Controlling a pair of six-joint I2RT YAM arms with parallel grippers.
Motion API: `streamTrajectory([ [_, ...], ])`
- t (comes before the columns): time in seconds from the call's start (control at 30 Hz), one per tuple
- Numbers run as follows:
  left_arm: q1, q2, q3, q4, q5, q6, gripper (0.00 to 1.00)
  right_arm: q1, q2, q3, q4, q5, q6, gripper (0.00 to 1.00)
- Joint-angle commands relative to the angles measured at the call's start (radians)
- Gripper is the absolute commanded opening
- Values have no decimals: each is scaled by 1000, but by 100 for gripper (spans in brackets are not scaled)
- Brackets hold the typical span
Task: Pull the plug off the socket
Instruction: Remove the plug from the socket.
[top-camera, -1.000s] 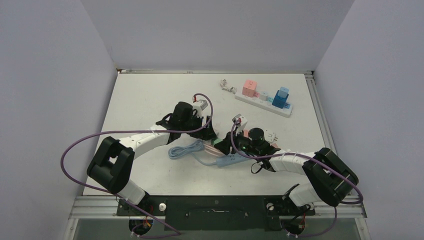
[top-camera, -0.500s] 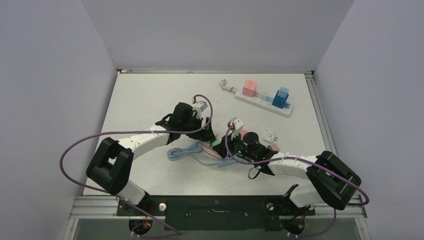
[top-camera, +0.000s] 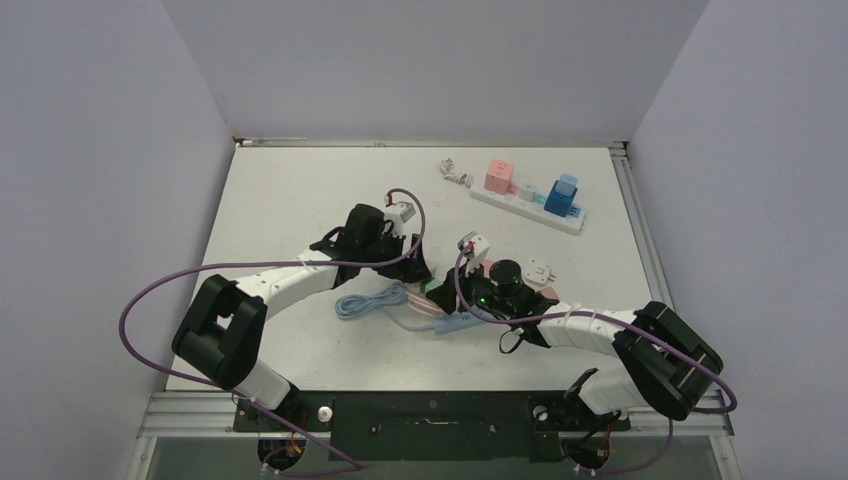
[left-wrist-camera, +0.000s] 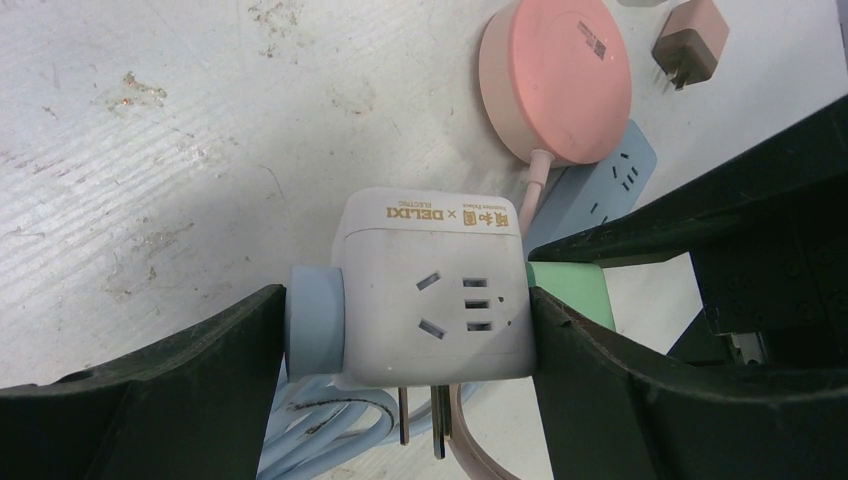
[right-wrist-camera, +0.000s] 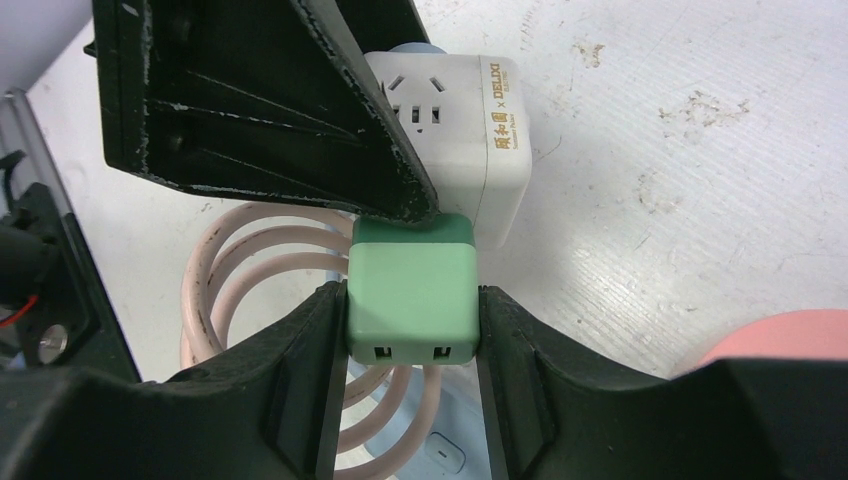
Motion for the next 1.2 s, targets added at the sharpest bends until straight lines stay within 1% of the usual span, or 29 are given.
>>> streamTrajectory([
  [0.0, -17, -63, 17, 135, 207, -10, 0, -68, -23, 7, 210, -165, 57, 5],
  [0.2, -17, -64, 14, 149, 219, -11, 0, -73, -28, 9, 197, -158, 48, 5],
  [0.3, -17, -64, 14, 144, 197, -14, 0, -71, -28, 8, 193, -145, 42, 5],
  [0.37, -16, -64, 18, 120, 154, -16, 0, -58, -32, 14, 168, -113, 27, 5],
  [0.5, -11, -50, 36, 34, 49, -17, 0, 4, -38, 48, 67, 27, -19, 5],
  [0.53, -9, -45, 39, 20, 34, -17, 0, 14, -36, 59, 51, 42, -26, 5],
  [0.7, -3, -26, 53, -28, -20, -23, 0, 61, -25, 80, 16, 113, -39, 5],
  [0.83, -1, -19, 56, -29, -18, -23, 0, 66, -19, 86, 1, 136, -33, 5],
  [0.93, -1, -21, 53, -6, 10, -23, 0, 60, -20, 83, 5, 128, -27, 5],
  [1.03, -1, -31, 52, 9, 48, -14, 0, 37, -24, 71, 33, 86, -10, 5],
  [1.1, 3, -36, 65, -9, 64, 11, 0, 6, -24, 61, 54, 37, 14, 5],
  [1.17, 7, -47, 66, -2, 99, 30, 0, -37, -19, 49, 94, -42, 50, 5],
])
